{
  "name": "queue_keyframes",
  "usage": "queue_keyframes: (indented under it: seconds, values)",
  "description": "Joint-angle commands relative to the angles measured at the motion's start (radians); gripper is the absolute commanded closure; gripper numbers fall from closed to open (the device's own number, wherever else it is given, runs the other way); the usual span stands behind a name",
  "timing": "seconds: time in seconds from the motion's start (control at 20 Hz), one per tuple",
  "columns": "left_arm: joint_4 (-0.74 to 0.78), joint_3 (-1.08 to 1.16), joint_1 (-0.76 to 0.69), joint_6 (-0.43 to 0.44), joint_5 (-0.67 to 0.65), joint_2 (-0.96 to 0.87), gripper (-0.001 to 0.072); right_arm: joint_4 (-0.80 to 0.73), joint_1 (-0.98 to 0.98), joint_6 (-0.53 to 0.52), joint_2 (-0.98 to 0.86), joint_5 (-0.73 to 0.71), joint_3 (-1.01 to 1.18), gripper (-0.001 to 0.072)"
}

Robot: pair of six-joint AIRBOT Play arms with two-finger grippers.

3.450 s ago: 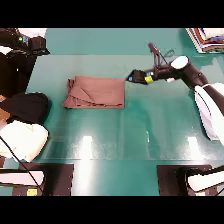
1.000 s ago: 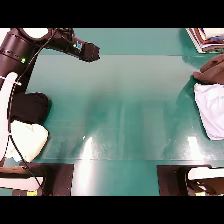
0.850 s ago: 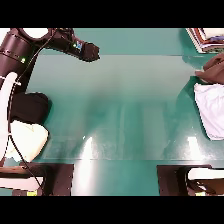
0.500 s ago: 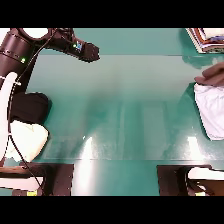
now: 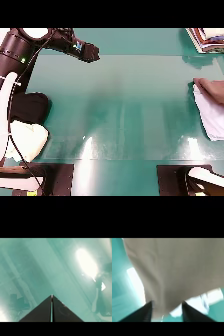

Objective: Fold the shirts.

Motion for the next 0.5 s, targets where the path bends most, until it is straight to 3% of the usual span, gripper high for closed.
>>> queue_keyframes:
  seconds: [0.0,0.1,0.25,0.45]
  values:
    - [0.0,0.0,0.0,0.008,0.0,0.0,0.0671,-0.043,-0.102,0.002,0.094,0.015,-0.153,0.0202]
    - [0.0,0.0,0.0,0.008,0.0,0.0,0.0671,-0.04,-0.161,0.013,0.134,0.011,-0.198,0.0106]
    - [0.0,0.0,0.0,0.008,0.0,0.0,0.0671,0.049,-0.2,0.063,0.169,-0.031,-0.216,0.0107]
    - [0.0,0.0,0.0,0.007,0.011,0.0,0.0671,0.342,-0.097,0.063,0.171,-0.036,-0.209,0.0122]
